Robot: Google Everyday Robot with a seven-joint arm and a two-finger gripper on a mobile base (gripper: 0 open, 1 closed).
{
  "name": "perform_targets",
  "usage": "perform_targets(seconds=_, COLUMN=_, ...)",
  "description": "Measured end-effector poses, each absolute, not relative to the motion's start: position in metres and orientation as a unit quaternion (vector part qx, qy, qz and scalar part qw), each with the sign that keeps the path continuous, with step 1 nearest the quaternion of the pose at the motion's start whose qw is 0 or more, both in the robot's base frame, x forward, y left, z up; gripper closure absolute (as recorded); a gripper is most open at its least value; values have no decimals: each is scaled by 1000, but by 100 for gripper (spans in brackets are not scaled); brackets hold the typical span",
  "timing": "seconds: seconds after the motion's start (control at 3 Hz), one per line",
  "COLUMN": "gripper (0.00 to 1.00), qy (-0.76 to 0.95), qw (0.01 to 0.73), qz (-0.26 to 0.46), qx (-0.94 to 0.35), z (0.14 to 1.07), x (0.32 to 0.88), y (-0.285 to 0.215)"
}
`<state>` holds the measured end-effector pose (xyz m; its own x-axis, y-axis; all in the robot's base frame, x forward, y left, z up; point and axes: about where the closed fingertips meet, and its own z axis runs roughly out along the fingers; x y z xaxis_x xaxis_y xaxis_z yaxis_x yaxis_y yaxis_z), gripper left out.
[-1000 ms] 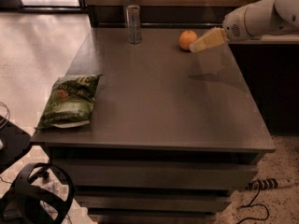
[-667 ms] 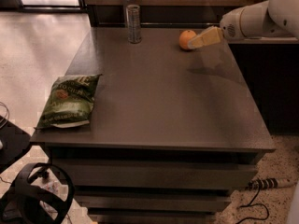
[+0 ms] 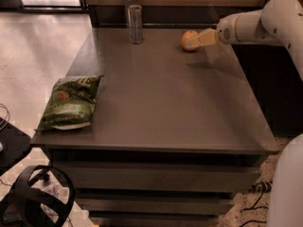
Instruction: Move orange near green jalapeno chip bag
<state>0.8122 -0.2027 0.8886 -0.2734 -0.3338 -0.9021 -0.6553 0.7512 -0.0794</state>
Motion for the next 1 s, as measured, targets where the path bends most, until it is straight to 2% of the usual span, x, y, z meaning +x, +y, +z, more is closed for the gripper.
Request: perform_targets(seconds=1.0, gripper=0, qy=778, qw=505, qz=211, qx=-309, z=851, x=845, y=-167)
